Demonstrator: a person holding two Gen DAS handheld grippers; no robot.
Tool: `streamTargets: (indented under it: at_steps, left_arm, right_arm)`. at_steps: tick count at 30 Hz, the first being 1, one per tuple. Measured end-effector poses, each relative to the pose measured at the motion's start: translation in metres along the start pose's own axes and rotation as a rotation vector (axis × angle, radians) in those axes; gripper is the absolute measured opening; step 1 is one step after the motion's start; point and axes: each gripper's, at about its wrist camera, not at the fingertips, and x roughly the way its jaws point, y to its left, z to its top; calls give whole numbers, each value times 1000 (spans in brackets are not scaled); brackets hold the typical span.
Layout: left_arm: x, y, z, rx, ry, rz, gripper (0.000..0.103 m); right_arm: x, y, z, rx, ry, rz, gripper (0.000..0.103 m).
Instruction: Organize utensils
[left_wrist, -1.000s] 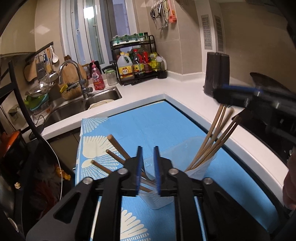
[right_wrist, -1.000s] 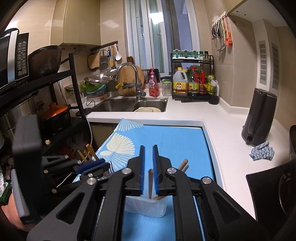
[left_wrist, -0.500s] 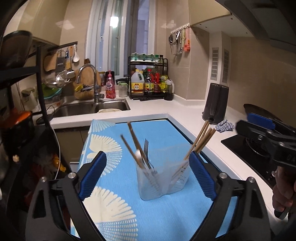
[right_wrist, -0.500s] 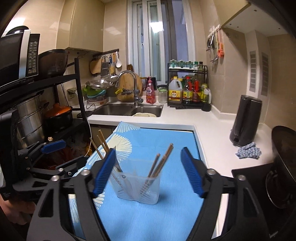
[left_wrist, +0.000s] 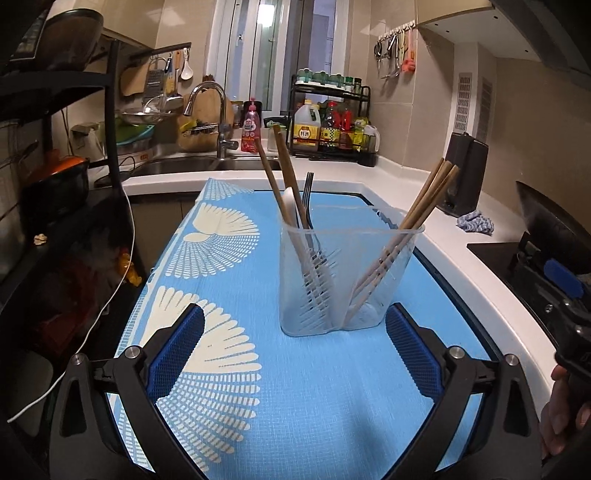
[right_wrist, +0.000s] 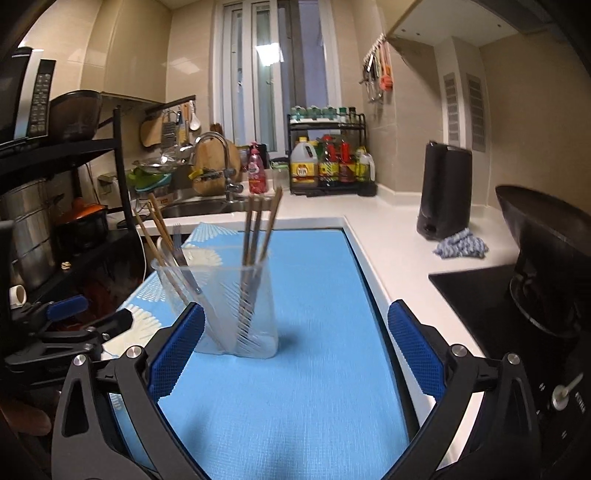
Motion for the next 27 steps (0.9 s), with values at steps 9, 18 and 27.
streamTargets:
  at_steps: [9,18,27]
  left_arm:
    - [-3,-9,-13,16,-9,21,95]
    - [-8,-13,-20,13,-4,16,95]
    - [-7,-14,-22,11,5,11,95]
  right_arm:
    - [4,5,-18,-15,-14,-16,98]
    - [2,5,-25,-20,-35,-16,98]
    - [0,8,-25,-27,-39,-22,98]
